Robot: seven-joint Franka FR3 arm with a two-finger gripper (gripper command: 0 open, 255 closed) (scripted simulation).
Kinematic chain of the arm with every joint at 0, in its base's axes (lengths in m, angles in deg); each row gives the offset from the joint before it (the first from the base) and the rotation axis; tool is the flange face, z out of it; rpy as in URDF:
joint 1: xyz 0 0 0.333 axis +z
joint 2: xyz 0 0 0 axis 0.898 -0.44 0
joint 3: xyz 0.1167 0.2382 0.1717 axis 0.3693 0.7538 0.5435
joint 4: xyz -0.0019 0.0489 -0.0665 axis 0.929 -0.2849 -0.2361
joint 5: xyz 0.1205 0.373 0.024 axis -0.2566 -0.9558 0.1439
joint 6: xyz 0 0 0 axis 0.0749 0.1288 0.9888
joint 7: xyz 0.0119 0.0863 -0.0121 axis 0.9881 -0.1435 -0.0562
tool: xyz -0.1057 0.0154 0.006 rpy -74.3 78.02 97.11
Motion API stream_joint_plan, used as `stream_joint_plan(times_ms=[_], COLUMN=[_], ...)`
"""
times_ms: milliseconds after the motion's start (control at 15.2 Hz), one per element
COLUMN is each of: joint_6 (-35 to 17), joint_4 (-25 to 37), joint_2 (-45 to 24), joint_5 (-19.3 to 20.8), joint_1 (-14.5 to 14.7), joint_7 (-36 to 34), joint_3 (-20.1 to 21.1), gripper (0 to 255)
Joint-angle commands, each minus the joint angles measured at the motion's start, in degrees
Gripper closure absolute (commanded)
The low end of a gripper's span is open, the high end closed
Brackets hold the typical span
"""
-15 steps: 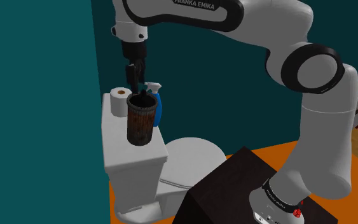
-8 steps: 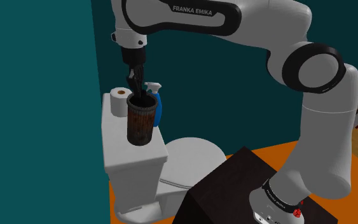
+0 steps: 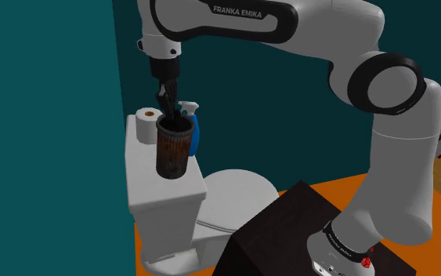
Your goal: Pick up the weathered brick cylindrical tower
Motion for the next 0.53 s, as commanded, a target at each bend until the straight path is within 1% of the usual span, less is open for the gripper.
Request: stream_joint_plan(times_ms=[0,462], joint_6=[1.3,7.9], joint_4=[1.4,10.1], joint_2=[-0.1,-2.1], joint_5=[0.0,0.6], joint_1=[0.2,1.4], joint_7=[0.0,0.3], joint_3=[0.0,-0.1], gripper=[255,255])
